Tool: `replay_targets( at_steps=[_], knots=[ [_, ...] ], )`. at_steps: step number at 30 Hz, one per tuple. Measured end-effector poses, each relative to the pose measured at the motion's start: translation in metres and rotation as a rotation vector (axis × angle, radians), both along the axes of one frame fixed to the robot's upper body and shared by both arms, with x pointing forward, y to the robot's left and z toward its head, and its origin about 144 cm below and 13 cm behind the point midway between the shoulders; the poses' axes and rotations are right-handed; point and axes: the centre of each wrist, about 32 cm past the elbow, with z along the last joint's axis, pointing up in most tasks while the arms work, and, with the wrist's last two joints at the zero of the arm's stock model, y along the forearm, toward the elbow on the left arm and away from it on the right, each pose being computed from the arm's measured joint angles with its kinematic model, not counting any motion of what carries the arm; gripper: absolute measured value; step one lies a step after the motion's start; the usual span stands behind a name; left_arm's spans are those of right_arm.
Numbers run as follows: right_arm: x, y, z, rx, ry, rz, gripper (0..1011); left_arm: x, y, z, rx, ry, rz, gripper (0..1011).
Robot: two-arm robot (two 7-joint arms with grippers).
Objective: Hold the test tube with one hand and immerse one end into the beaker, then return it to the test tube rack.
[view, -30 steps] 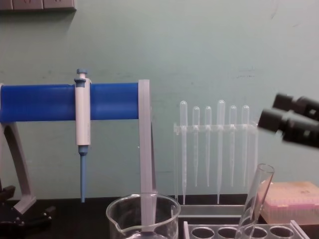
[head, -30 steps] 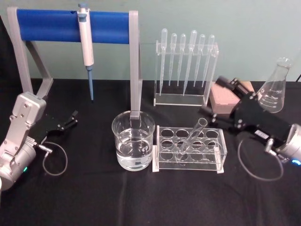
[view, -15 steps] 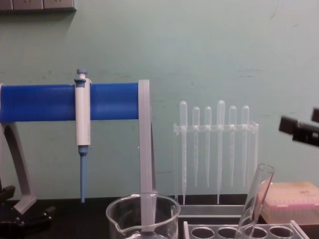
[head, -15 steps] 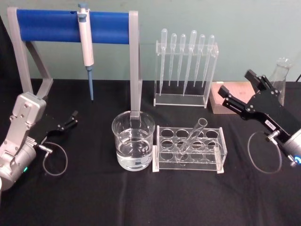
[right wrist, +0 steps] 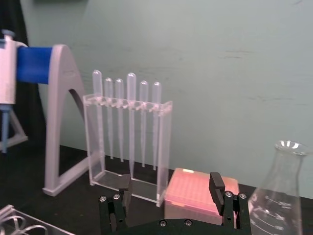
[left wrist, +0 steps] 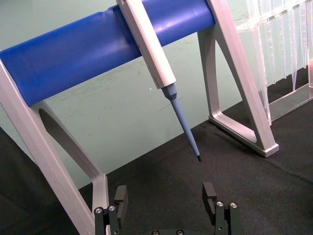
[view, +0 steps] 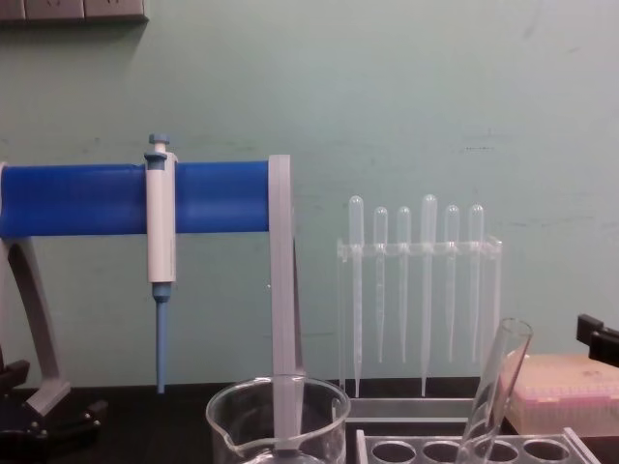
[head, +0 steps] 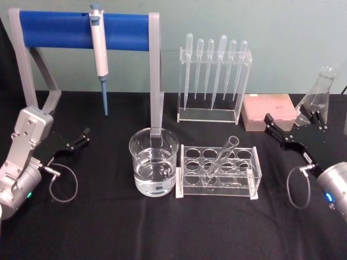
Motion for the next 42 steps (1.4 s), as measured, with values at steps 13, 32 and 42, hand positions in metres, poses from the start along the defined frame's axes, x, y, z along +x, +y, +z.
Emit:
replay_targets(
  at_steps=[13,32,42],
  knots=[
    [-0.0007,-0.0012,-0.0108,-0.020,0.018,-0.003,1003,0.0000,0.0000,0.0000,0.000,0.000,0.000,1000],
    [-0.0006,0.0003,-0.0101,-0.024,0.011,-0.013,1003,0.0000,0.0000,0.0000,0.000,0.000,0.000,1000],
    [-0.0006,0.0004,-0.0099,-0.025,0.009,-0.014,1002,0.0000,0.0000,0.0000,0.000,0.000,0.000,1000]
  ],
)
